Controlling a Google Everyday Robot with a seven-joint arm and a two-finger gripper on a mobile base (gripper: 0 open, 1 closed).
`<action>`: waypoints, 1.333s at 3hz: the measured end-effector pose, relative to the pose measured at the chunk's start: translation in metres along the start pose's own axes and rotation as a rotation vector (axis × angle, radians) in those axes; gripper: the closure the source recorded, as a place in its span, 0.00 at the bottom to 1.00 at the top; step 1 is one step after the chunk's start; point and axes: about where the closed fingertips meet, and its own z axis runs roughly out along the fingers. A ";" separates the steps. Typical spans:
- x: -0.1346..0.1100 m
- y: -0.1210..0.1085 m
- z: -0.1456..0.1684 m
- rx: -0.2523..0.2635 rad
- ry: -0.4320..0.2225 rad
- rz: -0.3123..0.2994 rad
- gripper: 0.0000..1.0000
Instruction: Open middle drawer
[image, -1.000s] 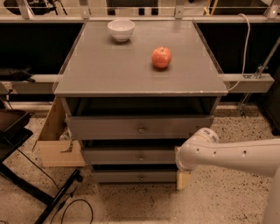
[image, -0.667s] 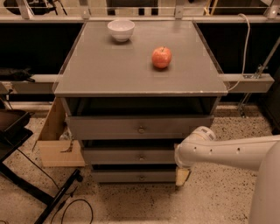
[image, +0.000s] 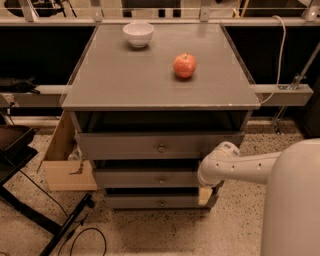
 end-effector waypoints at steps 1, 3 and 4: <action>-0.005 -0.005 0.019 -0.008 -0.001 0.016 0.00; 0.023 0.027 0.018 -0.053 0.019 0.047 0.50; 0.021 0.025 0.013 -0.054 0.021 0.047 0.74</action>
Offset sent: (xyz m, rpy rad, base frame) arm 0.0157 0.0129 -0.0390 0.0433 0.0110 -0.0409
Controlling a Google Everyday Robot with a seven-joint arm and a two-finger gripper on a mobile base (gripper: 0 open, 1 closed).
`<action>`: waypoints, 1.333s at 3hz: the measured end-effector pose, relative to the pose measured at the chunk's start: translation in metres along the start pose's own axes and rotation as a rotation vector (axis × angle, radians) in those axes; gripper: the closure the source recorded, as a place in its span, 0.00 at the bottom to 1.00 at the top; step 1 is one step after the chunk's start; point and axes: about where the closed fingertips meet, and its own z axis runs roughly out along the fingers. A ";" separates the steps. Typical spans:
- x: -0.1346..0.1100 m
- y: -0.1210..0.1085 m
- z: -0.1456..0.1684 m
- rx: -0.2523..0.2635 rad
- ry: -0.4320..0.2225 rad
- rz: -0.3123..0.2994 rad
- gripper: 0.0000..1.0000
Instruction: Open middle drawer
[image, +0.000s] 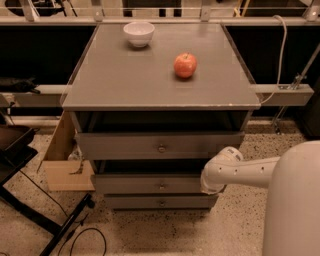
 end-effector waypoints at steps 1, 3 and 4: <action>-0.001 -0.001 -0.005 0.000 0.000 0.000 0.96; 0.006 0.006 -0.021 -0.028 0.027 -0.018 1.00; 0.006 0.005 -0.026 -0.029 0.027 -0.018 1.00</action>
Offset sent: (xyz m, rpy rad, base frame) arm -0.1471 -0.0906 0.0750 -0.3141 0.3744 0.1674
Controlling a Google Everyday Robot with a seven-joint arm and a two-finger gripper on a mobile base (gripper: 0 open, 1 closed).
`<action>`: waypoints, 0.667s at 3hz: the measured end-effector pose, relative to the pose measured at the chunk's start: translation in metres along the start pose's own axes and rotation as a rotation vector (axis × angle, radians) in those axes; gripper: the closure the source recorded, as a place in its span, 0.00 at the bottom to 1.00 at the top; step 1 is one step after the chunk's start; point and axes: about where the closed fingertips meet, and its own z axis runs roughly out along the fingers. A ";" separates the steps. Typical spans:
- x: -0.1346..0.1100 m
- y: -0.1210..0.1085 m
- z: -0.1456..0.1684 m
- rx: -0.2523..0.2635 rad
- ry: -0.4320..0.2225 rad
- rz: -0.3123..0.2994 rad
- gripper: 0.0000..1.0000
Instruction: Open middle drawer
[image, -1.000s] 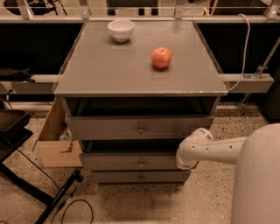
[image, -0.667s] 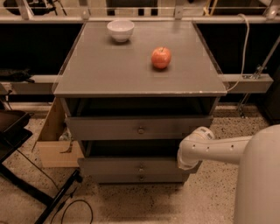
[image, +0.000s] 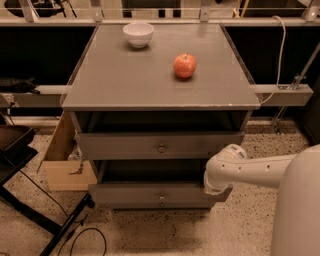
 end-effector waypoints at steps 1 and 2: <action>0.002 0.007 -0.006 -0.014 -0.001 -0.002 1.00; 0.004 0.018 -0.015 -0.033 -0.002 -0.006 1.00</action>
Offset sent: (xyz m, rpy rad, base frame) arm -0.3730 -0.1632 0.1358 -0.0605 0.7331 0.0485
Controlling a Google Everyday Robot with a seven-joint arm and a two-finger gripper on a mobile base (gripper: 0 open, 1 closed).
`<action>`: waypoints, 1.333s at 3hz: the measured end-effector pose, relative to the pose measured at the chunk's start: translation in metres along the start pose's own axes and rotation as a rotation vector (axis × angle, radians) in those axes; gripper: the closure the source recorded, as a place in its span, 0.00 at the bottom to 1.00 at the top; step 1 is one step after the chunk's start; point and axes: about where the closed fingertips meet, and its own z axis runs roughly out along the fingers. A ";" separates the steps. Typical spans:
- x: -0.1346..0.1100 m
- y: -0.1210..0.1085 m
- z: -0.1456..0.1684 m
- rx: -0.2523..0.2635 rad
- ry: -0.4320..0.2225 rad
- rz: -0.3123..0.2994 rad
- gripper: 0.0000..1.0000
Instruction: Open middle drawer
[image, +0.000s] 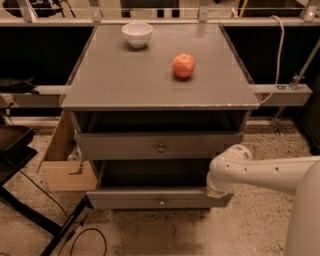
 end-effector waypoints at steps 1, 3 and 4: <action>0.000 -0.001 -0.004 0.000 0.000 0.000 1.00; 0.000 -0.001 -0.004 0.000 0.000 0.000 0.61; 0.000 -0.001 -0.004 0.000 0.000 0.000 0.38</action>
Offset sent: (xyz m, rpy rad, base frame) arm 0.0000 0.0000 0.0041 0.0000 0.0000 0.0000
